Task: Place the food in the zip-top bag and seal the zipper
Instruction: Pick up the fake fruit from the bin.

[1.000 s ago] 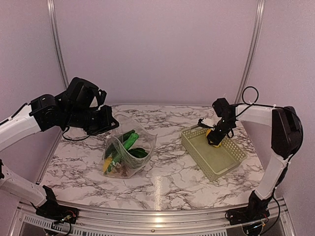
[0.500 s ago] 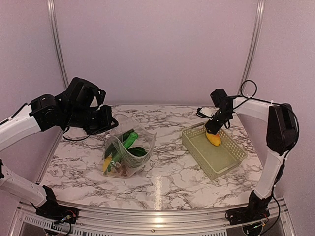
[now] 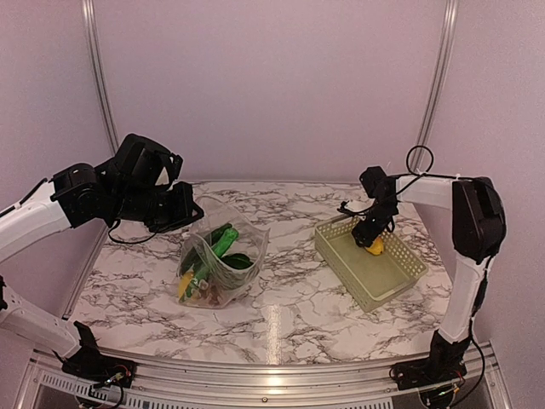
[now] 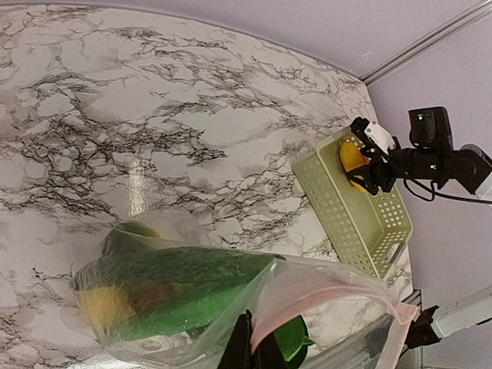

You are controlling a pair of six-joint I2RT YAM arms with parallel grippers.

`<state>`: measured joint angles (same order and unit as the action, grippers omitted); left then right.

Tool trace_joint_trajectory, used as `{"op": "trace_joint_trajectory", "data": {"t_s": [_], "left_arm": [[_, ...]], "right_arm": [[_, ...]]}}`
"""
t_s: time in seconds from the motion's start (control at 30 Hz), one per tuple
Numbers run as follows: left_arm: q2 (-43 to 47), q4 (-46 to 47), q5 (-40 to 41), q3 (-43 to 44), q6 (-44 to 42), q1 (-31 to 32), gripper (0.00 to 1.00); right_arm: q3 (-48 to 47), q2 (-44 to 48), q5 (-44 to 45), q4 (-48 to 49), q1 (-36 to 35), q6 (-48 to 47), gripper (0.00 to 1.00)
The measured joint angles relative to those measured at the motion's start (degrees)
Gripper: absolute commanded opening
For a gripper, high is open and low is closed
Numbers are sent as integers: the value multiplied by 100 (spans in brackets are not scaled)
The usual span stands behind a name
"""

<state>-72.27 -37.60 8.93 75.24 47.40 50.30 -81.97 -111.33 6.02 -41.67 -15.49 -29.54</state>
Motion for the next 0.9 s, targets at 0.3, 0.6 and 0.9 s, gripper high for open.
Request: {"op": "trace_joint_trajectory", "data": {"t_s": [0.3,0.6,0.9], "left_arm": [[-4,4,7,0,-57,0,0],[-286,52,-136,116,-227,0,0],[-431,61,-249,205,-372,0,0]], "right_arm": [[125,-74,-295,-214,2,81,56],[280,90,-516,-273,0,79,71],[457,120,-267,-280,0,98,53]]}}
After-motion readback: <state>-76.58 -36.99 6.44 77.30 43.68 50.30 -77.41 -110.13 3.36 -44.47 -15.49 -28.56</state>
